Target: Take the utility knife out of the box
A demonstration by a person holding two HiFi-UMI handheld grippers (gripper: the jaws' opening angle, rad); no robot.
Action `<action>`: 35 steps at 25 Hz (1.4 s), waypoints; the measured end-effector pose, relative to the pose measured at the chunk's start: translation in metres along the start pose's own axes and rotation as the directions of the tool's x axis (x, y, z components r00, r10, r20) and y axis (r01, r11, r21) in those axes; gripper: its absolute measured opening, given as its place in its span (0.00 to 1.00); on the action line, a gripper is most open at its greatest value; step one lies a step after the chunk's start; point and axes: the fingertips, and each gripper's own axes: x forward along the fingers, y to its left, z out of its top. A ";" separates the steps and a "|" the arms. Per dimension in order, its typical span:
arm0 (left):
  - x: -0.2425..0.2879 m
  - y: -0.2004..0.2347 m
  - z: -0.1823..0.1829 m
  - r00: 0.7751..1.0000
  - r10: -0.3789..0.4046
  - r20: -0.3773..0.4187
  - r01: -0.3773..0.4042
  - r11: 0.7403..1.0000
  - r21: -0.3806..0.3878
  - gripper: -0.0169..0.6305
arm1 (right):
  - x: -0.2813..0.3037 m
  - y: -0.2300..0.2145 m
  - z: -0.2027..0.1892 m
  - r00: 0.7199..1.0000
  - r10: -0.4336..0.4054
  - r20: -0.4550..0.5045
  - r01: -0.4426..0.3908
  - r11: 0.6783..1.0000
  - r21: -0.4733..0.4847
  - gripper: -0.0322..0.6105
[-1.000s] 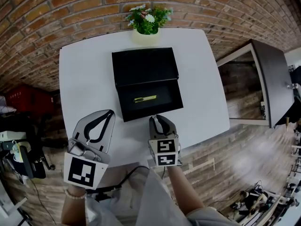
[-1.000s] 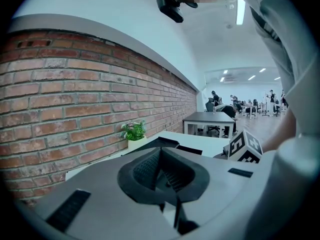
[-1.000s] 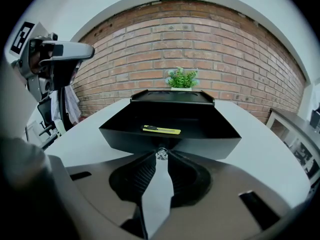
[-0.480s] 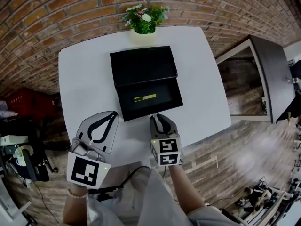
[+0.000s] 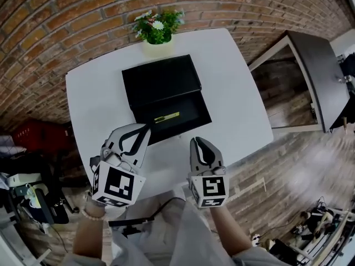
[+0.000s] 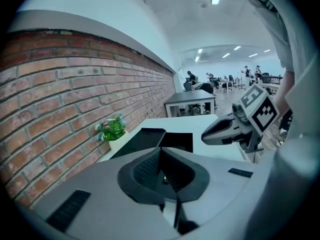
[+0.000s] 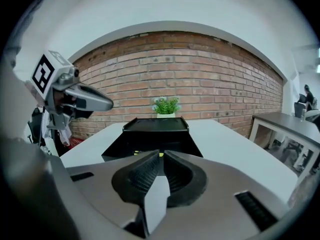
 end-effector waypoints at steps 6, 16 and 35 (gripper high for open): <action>0.050 -0.012 -0.006 0.987 -0.135 -0.090 0.140 0.989 0.047 0.06 | -0.023 -0.012 0.014 0.999 0.007 0.033 -0.008 1.000 0.025 0.14; 0.119 -0.041 -0.039 0.898 -0.327 -0.294 0.349 0.937 0.024 0.21 | -0.041 -0.030 0.021 0.998 -0.018 0.065 0.011 0.994 0.105 0.14; 0.163 -0.053 -0.082 0.774 -0.346 -0.530 0.432 0.901 0.043 0.22 | -0.043 -0.051 0.007 0.998 -0.054 0.034 0.048 0.986 0.160 0.14</action>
